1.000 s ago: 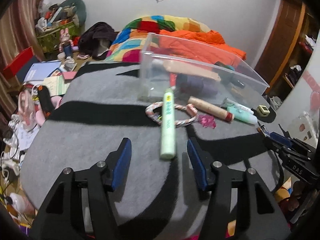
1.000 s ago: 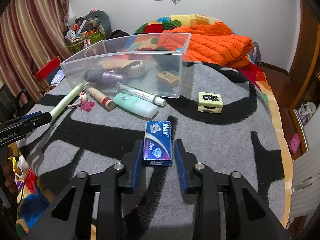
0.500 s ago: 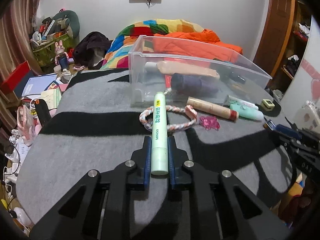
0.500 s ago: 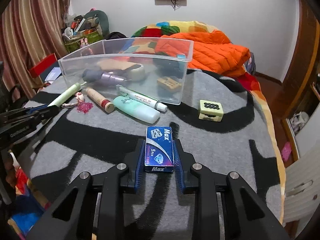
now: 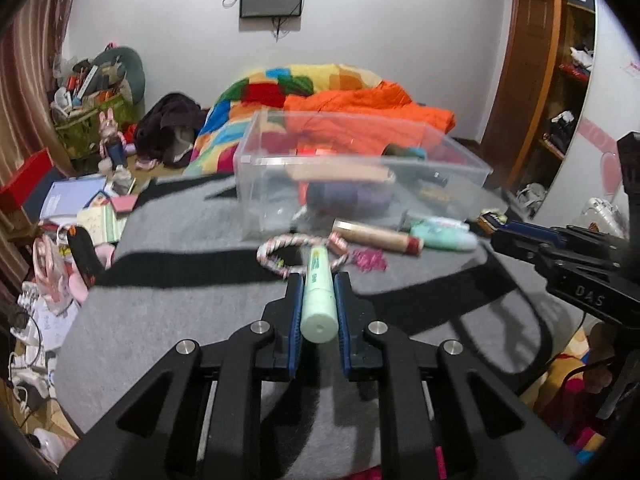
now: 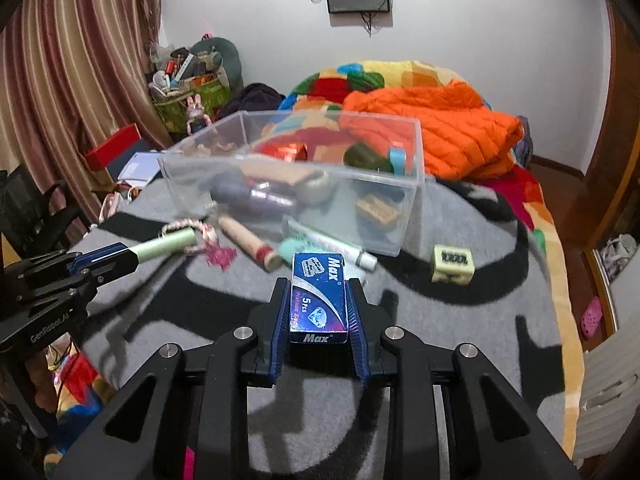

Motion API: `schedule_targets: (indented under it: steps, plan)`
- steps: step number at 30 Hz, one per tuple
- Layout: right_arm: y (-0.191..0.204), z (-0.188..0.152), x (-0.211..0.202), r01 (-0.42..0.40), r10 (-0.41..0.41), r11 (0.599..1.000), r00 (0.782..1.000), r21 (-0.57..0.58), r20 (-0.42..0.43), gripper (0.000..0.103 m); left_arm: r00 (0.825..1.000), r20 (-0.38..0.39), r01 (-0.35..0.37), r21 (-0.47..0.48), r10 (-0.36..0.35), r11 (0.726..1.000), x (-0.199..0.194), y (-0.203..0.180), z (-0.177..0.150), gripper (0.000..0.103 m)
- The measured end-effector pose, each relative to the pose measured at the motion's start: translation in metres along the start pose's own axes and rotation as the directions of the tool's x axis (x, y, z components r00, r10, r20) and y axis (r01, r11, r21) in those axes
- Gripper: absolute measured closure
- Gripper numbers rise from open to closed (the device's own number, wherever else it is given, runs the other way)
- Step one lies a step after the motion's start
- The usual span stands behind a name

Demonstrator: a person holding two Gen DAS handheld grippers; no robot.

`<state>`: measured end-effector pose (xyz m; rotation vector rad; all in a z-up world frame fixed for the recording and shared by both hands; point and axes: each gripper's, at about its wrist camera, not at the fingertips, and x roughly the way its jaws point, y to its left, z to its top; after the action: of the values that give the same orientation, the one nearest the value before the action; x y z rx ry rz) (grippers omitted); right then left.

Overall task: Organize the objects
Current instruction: 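Grasp the green tube with the left gripper while the right grasps the blue Max box, then carry the green tube and Max box over the clear box and release both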

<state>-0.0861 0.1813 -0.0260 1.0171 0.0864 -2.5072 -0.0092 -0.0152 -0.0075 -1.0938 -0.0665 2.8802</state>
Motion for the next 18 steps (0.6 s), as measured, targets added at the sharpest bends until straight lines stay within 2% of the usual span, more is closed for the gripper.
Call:
schedule_targets:
  steps: [11, 18]
  plan:
    - [-0.008, 0.048, -0.015, -0.023, 0.020, 0.999, 0.993, 0.024, 0.120, 0.078, 0.990, 0.129, 0.050, 0.012, -0.051, 0.999, -0.022, -0.009, 0.047, 0.088]
    - [-0.014, 0.081, -0.008, -0.037, 0.030, 0.998, 0.987, 0.041, 0.158, 0.078, 0.982, 0.179, 0.067, -0.021, -0.063, 0.998, -0.017, 0.001, 0.084, 0.088]
